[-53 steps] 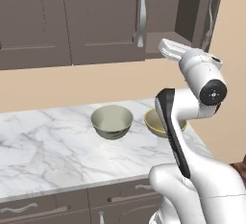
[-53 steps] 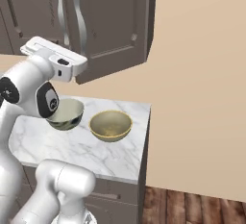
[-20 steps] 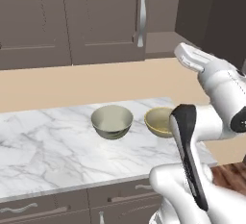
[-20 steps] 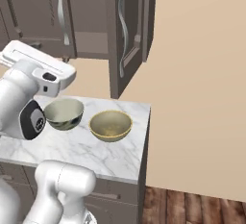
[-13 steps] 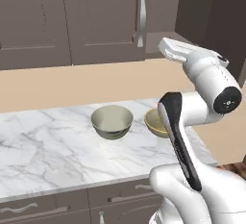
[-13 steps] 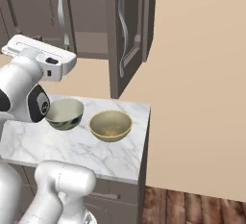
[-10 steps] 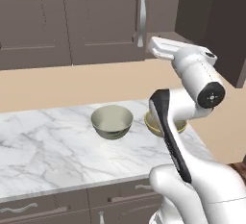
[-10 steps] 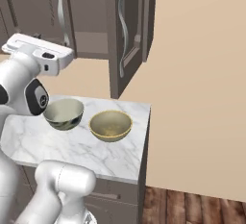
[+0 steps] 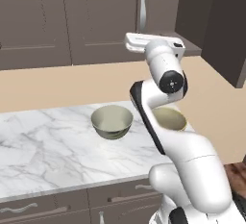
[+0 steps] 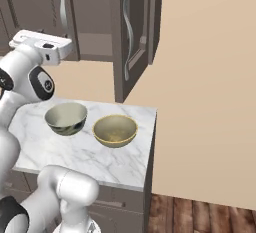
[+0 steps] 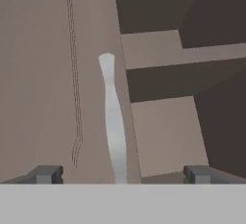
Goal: Open the cabinet. Pick the bowls from the counter and place them in the cabinet. Then close the cabinet.
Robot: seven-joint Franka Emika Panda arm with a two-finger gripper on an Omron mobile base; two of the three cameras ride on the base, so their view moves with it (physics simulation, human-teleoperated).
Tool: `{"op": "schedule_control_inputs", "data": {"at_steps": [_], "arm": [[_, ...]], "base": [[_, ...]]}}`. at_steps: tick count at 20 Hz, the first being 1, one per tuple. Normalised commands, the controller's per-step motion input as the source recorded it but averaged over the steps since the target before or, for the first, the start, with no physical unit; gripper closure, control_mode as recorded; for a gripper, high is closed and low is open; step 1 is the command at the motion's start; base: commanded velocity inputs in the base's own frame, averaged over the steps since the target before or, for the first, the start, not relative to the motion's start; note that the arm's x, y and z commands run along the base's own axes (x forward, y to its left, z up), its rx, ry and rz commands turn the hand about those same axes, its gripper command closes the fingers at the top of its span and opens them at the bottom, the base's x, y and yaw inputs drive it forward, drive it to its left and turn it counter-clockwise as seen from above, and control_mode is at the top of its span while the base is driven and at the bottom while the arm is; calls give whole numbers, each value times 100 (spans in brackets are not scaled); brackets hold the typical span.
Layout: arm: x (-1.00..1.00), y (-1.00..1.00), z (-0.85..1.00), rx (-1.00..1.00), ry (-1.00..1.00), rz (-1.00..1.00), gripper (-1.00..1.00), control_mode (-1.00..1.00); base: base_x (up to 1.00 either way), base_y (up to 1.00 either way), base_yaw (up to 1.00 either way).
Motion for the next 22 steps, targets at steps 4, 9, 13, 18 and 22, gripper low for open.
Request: {"op": "schedule_control_inputs", "data": {"at_steps": [4, 9, 13, 18, 22], "arm": [[82, 0, 0, -1, 0, 1, -100, -100], [80, 0, 0, -2, 0, 1, -100, -100], [64, 4, 0, -5, 0, 0, -100, -100], [53, 8, 0, -8, -1, 0, 100, -100], [48, 0, 0, -6, -5, 0, 100, -100]], "base": [[0, 0, 0], [0, 0, 0], [0, 0, 0], [0, 0, 0], [0, 0, 0]]}}
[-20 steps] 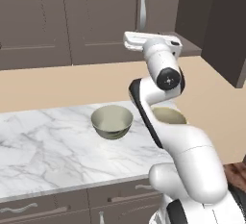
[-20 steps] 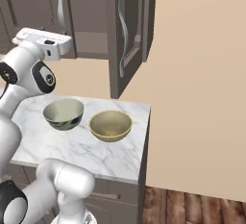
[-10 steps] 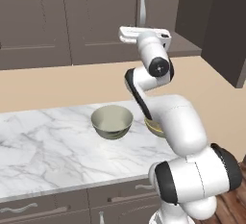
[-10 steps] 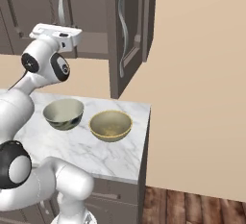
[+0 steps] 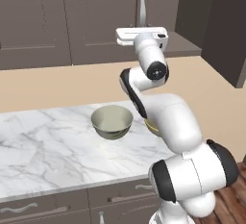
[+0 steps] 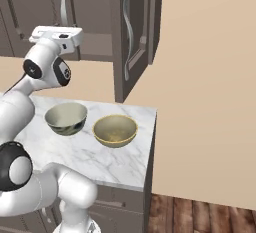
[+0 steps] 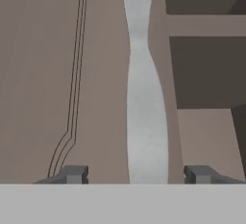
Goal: Open the cabinet. Pick the bowls from the counter and place them in the cabinet. Then close the cabinet.
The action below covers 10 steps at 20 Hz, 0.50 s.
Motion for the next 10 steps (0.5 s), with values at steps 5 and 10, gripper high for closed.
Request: {"op": "schedule_control_inputs", "data": {"at_steps": [5, 10], "arm": [[72, -13, 0, 1, 6, 2, 100, -100], [30, 51, -1, 2, 31, 17, 100, -100]], "base": [[0, 0, 0], [0, 0, 0]]}}
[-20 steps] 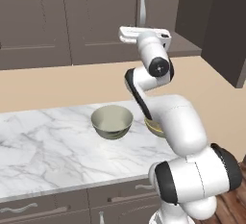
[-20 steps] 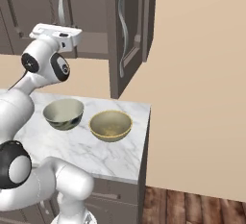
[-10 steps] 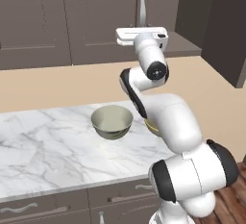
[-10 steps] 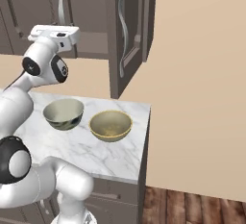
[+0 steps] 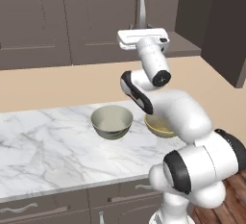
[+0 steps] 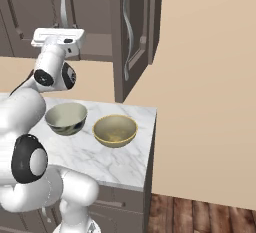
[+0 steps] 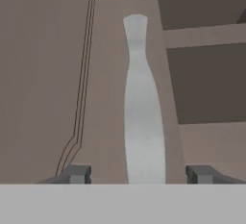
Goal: Open the cabinet. Pick the bowls from the counter and place them in the cabinet. Then close the cabinet.
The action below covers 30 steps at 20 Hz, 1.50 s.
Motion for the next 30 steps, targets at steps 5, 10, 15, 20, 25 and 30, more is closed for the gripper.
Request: {"op": "schedule_control_inputs", "data": {"at_steps": [5, 10, 15, 20, 25, 30], "arm": [[26, 99, -2, 0, 32, 15, 100, -100], [12, 100, 3, -1, 31, 12, 100, -100], [-34, 100, 19, -5, 18, 1, 100, -100], [-60, 100, 2, -13, 18, 0, 100, -100], [-96, 100, 0, -15, 13, -4, 100, -100], [-100, 100, 0, -15, 15, -1, 100, -100]], "base": [[0, 0, 0], [0, 0, 0], [0, 0, 0], [0, 0, 0], [0, 0, 0], [0, 0, 0]]}}
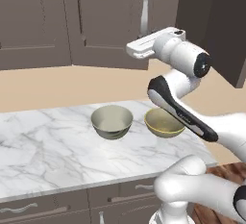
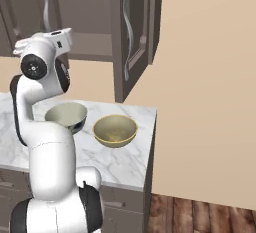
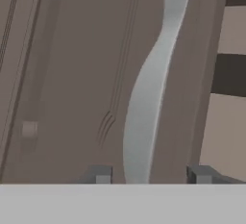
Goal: Open the cabinet. Pick the bowls from the counter and place them in the cabinet. Then close the cabinet.
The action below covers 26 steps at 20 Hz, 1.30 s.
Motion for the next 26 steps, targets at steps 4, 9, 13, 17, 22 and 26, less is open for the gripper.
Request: {"op": "schedule_control_inputs", "data": {"at_steps": [4, 9, 13, 17, 22, 26], "arm": [[-99, 100, -1, -15, 18, 0, 100, -100], [-80, 100, -27, -8, 13, 0, 100, -100], [-68, 100, -73, -4, 2, 0, 100, -100], [-29, 32, -13, 2, -1, -1, -100, -100], [-29, -95, 72, 12, 0, 0, -100, -100], [-11, -71, 29, 15, 15, 0, -100, -100]], "base": [[0, 0, 0], [0, 0, 0], [0, 0, 0], [0, 0, 0], [0, 0, 0], [0, 0, 0]]}}
